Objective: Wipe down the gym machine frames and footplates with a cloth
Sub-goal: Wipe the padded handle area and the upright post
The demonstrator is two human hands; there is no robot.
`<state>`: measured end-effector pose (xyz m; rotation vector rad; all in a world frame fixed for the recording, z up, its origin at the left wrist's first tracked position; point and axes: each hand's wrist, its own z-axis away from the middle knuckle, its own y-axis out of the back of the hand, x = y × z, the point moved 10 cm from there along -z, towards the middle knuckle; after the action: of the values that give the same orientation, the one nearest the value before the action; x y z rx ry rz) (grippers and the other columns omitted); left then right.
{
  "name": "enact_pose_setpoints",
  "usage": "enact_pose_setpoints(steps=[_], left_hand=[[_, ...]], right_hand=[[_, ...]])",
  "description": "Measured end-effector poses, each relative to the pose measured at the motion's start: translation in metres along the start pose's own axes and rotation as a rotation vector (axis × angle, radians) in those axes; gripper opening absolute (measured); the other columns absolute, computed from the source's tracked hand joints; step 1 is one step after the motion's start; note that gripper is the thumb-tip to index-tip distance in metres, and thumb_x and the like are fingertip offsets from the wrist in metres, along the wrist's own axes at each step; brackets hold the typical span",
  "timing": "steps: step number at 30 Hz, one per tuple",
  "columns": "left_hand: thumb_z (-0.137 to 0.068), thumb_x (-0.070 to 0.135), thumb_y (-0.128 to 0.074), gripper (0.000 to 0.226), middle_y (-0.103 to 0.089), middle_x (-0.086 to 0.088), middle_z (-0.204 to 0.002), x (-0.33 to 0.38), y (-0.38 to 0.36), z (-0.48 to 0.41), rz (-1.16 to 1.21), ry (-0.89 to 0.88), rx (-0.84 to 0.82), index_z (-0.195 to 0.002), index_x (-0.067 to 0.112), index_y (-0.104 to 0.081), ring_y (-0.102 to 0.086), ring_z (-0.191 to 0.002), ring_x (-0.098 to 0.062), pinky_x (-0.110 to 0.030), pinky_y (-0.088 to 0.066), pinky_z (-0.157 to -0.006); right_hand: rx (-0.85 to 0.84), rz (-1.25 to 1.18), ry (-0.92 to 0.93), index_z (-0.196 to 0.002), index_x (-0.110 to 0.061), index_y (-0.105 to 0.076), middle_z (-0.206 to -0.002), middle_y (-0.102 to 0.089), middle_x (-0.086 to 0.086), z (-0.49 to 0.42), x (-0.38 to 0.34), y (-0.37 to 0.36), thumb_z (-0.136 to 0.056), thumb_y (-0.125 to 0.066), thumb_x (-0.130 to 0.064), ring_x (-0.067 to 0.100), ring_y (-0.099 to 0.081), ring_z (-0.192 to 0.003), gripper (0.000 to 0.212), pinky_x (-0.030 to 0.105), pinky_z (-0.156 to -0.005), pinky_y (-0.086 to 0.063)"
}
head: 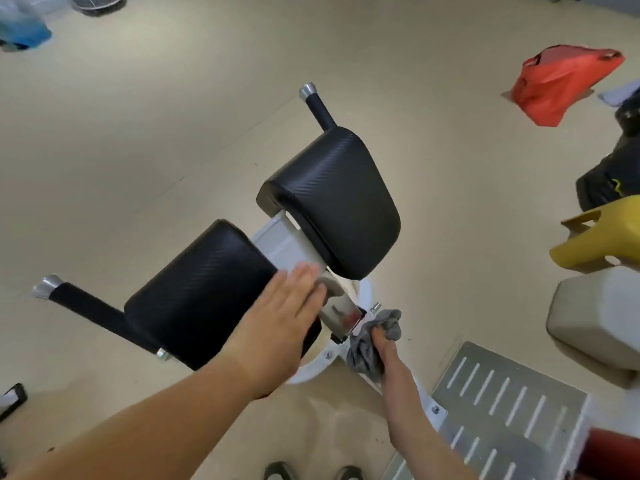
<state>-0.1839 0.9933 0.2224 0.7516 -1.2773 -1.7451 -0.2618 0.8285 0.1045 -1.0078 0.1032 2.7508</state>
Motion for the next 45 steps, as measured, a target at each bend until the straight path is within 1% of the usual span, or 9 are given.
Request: enact_pose_setpoints(steps=[3, 6, 12, 17, 24, 28, 33, 39, 45], left_hand=[[-0.092, 0.008, -0.041, 0.067, -0.024, 0.006, -0.165, 0.087, -0.072, 0.032, 0.254, -0.334, -0.135, -0.156, 0.025, -0.035, -0.021, -0.153, -0.021, -0.036, -0.027, -0.122], [-0.091, 0.004, -0.040, 0.059, -0.041, 0.011, -0.149, 0.084, -0.140, 0.031, 0.537, -0.062, -0.238, -0.145, 0.027, -0.048, -0.046, -0.134, -0.017, -0.034, -0.048, -0.100], [-0.101, 0.010, -0.040, 0.055, -0.042, 0.013, -0.154, 0.052, -0.226, 0.008, 0.811, 0.282, -0.188, -0.152, 0.030, -0.040, -0.046, -0.136, -0.011, -0.027, -0.039, -0.111], [-0.107, 0.019, -0.041, 0.049, -0.036, 0.010, -0.159, 0.047, -0.269, -0.014, 0.862, 0.379, -0.043, -0.154, 0.030, -0.035, -0.040, -0.141, -0.011, -0.022, -0.030, -0.109], [-0.109, 0.034, -0.033, 0.051, -0.040, 0.008, -0.157, 0.066, -0.316, -0.054, 1.191, 0.519, 0.265, -0.159, 0.025, -0.031, -0.038, -0.144, -0.010, -0.019, -0.025, -0.112], [-0.097, 0.056, -0.021, 0.065, -0.051, 0.005, -0.150, 0.053, -0.342, -0.073, 1.277, 0.594, 0.444, -0.151, 0.026, -0.042, -0.047, -0.139, -0.015, -0.042, -0.037, -0.117], [-0.109, 0.039, -0.028, 0.033, -0.063, 0.025, -0.116, 0.049, -0.355, -0.086, 1.368, 0.561, 0.555, -0.123, 0.036, -0.058, -0.056, -0.113, 0.004, -0.019, -0.038, -0.093], [-0.110, 0.042, -0.025, 0.029, -0.058, 0.024, -0.109, 0.053, -0.349, -0.090, 1.335, 0.476, 0.549, -0.119, 0.041, -0.053, -0.054, -0.102, 0.004, -0.022, -0.034, -0.094], [-0.106, 0.054, -0.025, 0.058, -0.039, 0.016, -0.157, 0.055, -0.355, -0.073, 1.193, 0.427, 0.410, -0.160, 0.033, -0.029, -0.035, -0.148, -0.009, -0.023, -0.021, -0.118]], right_hand=[[0.037, -0.075, -0.018, -0.119, -0.031, -0.072, -0.120, -0.071, -0.006, -0.009, 0.023, 0.009, -0.099, -0.049, -0.059, 0.003, -0.061, -0.103, 0.041, 0.026, -0.081, -0.044], [0.014, -0.028, 0.012, -0.126, -0.034, -0.069, -0.123, -0.071, -0.010, -0.029, 0.043, 0.004, -0.098, -0.048, -0.065, 0.002, -0.063, -0.106, 0.047, 0.026, -0.090, -0.044], [0.008, 0.155, 0.021, -0.131, -0.047, -0.063, -0.134, -0.063, -0.017, -0.093, 0.092, 0.006, -0.087, -0.045, -0.080, 0.008, -0.057, -0.125, 0.058, 0.038, -0.117, -0.038], [-0.014, 0.439, 0.492, -0.157, -0.039, -0.032, -0.162, -0.029, -0.025, -0.122, 0.084, 0.004, -0.111, -0.037, -0.024, -0.008, -0.025, -0.147, 0.049, 0.021, -0.123, -0.020], [0.139, 0.734, 0.977, -0.157, -0.043, -0.001, -0.170, 0.011, -0.016, -0.172, 0.104, 0.001, -0.110, -0.026, -0.043, 0.010, 0.012, -0.157, 0.053, 0.026, -0.127, 0.004], [0.248, 0.608, 1.119, -0.159, -0.045, -0.007, -0.172, 0.002, -0.012, -0.180, 0.106, 0.007, -0.108, -0.023, -0.050, 0.015, 0.004, -0.159, 0.054, 0.033, -0.129, -0.001], [0.352, 0.485, 1.176, -0.154, -0.053, -0.019, -0.171, -0.010, -0.013, -0.192, 0.120, 0.024, -0.105, -0.019, -0.062, 0.010, -0.005, -0.158, 0.050, 0.041, -0.129, -0.008], [0.334, 0.374, 1.129, -0.149, -0.053, -0.032, -0.170, -0.014, -0.015, -0.202, 0.124, 0.034, -0.099, -0.032, -0.059, 0.004, -0.006, -0.157, 0.050, 0.049, -0.128, -0.014], [0.321, 0.599, 1.215, -0.165, -0.022, -0.006, -0.173, 0.000, -0.005, -0.176, 0.079, -0.017, -0.103, -0.020, -0.054, 0.010, 0.007, -0.158, 0.071, 0.045, -0.128, -0.003]])
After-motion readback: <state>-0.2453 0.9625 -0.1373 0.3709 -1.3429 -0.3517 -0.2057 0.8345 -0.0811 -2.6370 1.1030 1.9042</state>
